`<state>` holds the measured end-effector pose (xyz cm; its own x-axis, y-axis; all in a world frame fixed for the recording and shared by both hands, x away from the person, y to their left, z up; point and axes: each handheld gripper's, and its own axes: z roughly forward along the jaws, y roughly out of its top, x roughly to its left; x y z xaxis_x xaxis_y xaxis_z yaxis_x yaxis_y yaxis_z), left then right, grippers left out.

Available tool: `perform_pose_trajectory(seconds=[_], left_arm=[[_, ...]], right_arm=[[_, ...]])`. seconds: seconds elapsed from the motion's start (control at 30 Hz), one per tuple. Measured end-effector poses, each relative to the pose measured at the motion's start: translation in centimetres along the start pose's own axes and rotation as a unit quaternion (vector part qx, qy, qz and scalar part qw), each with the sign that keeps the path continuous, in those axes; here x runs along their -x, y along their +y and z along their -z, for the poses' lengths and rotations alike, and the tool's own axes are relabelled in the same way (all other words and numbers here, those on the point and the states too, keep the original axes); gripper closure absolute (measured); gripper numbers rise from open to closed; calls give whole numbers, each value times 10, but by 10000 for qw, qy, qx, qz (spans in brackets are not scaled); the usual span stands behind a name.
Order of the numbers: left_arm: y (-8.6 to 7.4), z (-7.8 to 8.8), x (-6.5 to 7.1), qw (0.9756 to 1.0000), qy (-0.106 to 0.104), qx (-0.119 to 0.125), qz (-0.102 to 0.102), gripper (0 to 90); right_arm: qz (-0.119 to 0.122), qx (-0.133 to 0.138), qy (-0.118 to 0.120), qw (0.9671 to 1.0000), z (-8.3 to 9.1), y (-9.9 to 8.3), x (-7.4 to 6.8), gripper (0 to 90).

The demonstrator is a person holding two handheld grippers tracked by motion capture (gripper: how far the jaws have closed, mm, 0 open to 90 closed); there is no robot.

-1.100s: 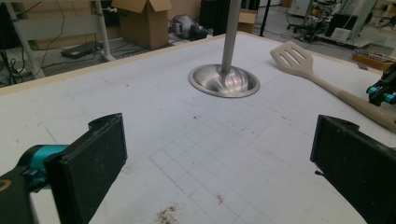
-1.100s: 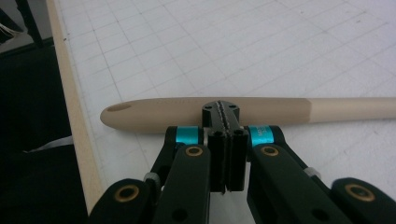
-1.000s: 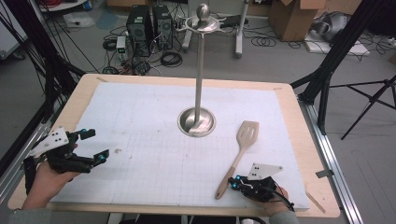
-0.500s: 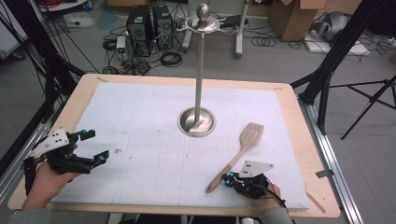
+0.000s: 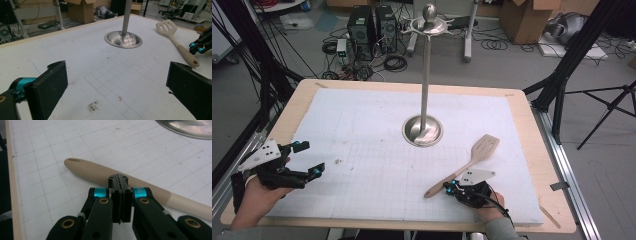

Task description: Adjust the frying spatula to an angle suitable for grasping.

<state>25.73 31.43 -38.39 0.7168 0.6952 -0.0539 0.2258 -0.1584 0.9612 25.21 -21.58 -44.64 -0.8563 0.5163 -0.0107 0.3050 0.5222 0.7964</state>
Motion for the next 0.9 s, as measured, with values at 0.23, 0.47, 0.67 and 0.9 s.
perform_pose_trajectory(seconds=[0.23,0.47,0.67,0.9], left_arm=[[-1,6,0,10000,88,8,-13,41],[-4,15,-1,9998,180,60,41,41],[-5,19,1,9998,209,62,41,41],[-7,19,2,9997,225,2,54,41]], right_arm=[[-82,49,-44,9999,2,7,5,900],[-543,199,-727,9957,18,9,36,900],[-802,161,-958,9920,21,5,62,900],[-935,-136,-1127,9891,12,4,82,900]])
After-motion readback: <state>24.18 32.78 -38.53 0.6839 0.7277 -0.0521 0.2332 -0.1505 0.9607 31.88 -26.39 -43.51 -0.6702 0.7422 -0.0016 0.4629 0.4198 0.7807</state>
